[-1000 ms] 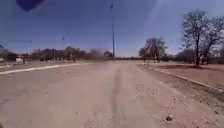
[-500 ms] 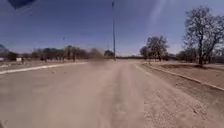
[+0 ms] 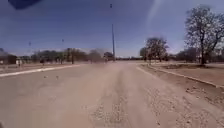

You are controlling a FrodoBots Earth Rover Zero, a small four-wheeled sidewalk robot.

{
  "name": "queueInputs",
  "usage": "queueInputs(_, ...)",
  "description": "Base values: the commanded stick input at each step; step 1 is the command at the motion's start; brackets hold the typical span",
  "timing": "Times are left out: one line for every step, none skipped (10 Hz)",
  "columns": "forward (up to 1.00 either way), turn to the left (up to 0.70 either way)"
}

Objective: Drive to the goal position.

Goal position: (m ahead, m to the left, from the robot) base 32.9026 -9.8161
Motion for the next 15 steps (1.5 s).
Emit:
queueInputs(1.0,0.0)
queueInputs(1.0,0.0)
queueInputs(1.0,0.0)
queueInputs(1.0,0.0)
queueInputs(1.0,-0.27)
queueInputs(1.0,-0.27)
queueInputs(1.0,-0.23)
queueInputs(1.0,-0.11)
queueInputs(1.0,0.0)
queueInputs(1.0,0.0)
queueInputs(1.0,0.0)
queueInputs(1.0,0.0)
queueInputs(1.0,0.0)
queueInputs(1.0,0.0)
queueInputs(1.0,0.0)
